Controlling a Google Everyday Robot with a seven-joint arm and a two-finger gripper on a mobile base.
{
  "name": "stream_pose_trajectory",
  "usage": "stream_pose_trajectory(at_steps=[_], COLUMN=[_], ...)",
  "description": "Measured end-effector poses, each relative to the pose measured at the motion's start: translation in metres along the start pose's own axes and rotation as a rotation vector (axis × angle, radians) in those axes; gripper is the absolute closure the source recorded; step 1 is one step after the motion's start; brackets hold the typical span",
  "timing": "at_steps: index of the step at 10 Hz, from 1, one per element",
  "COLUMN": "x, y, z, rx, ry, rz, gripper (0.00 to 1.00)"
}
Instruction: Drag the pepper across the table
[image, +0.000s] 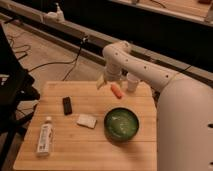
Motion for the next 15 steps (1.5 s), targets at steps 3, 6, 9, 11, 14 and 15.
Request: stream_pose_trajectory(at_steps=[3, 6, 9, 11, 14, 15], x=[-0.028, -0.045, -0.05, -0.048, -0.047, -0.046], y=[-0.009, -0.012, -0.018, -0.026, -0.049, -0.054], z=[0.026, 0.054, 0.083, 0.101, 0.112, 0.115], rx=[0.014, -0.028, -0.082, -0.117, -0.13, -0.13], ry=[0.011, 0.03, 0.053, 0.07, 0.073, 0.076], rz=[0.041, 0.08, 0.119, 0.145, 0.175, 0.178], gripper=[0.2, 0.2, 0.2, 0.2, 0.2, 0.2])
